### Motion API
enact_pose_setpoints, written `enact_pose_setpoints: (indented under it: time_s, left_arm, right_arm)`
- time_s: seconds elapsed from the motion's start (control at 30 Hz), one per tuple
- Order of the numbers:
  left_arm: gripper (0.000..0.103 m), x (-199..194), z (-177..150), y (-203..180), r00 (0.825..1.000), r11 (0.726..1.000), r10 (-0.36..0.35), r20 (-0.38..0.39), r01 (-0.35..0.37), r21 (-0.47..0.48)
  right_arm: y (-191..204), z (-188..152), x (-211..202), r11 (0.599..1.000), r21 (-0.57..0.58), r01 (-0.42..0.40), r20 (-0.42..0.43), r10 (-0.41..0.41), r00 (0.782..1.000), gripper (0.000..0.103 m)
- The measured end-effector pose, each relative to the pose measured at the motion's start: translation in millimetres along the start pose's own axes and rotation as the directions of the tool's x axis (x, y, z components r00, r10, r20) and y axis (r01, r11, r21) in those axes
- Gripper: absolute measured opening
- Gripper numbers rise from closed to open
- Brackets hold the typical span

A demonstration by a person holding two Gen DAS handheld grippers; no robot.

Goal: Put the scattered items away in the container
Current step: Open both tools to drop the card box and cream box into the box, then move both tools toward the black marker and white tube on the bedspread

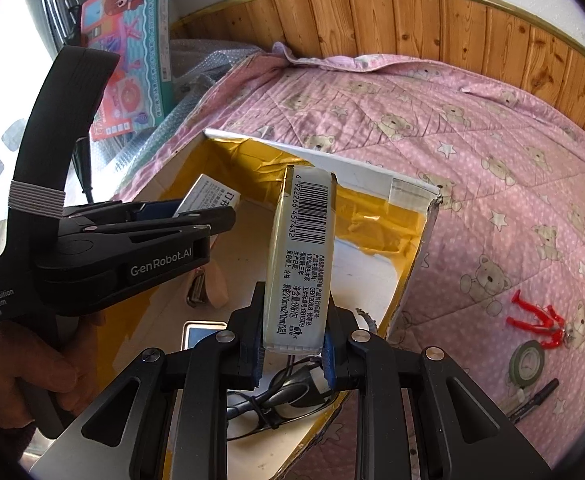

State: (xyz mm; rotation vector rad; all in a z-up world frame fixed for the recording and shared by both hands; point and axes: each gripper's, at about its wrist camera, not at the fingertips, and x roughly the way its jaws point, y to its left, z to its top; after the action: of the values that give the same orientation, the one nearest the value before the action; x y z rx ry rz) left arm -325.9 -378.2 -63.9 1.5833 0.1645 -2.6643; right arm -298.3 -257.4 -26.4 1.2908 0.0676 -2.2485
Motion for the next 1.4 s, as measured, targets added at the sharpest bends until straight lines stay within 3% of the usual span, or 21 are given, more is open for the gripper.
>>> enact_pose_setpoints:
  time_s: [0.07, 0.2, 0.27, 0.5, 0.83, 1.03, 1.13, 1.4]
  left_arm:
    - [0.038, 2, 0, 1, 1.000, 1.000, 0.002, -0.002, -0.002, 0.001]
    - [0.040, 7, 3, 0, 0.999, 0.999, -0.041, 0.004, 0.041, -0.009]
    - [0.048, 7, 3, -2, 0.999, 0.999, -0.042, 0.006, 0.042, 0.000]
    - [0.050, -8, -2, -1, 0.998, 0.998, -0.062, 0.024, 0.062, -0.021]
    - [0.050, -71, -37, -26, 0.989, 0.996, -0.091, 0.116, 0.088, 0.030]
    - [0.050, -110, -73, -53, 0.976, 0.992, -0.107, 0.191, 0.090, 0.092]
    - [0.050, -120, -91, -72, 0.968, 0.981, -0.173, 0.181, 0.152, 0.124]
    - [0.050, -131, -121, -131, 0.957, 0.948, -0.254, 0.142, 0.217, 0.232]
  right_arm:
    - [-1, 2, 5, 1.000, -0.009, 0.002, -0.007, -0.002, 1.000, 0.024]
    - [1, 3, 7, 0.999, -0.036, 0.036, 0.017, -0.035, 0.999, 0.037]
    - [-2, 0, 2, 0.999, -0.018, 0.027, 0.034, -0.026, 0.999, 0.037]
    - [-19, -17, -30, 0.996, 0.092, -0.019, 0.115, 0.009, 0.993, 0.037]
    - [-31, -89, -81, 0.968, 0.223, -0.115, 0.217, 0.066, 0.974, 0.037]
    - [-42, -131, -94, 0.948, 0.287, -0.141, 0.224, 0.077, 0.972, 0.037]
    - [-53, -152, -96, 0.932, 0.327, -0.156, 0.214, 0.088, 0.973, 0.035]
    - [-87, -190, -109, 0.895, 0.422, -0.143, 0.222, 0.050, 0.974, 0.031]
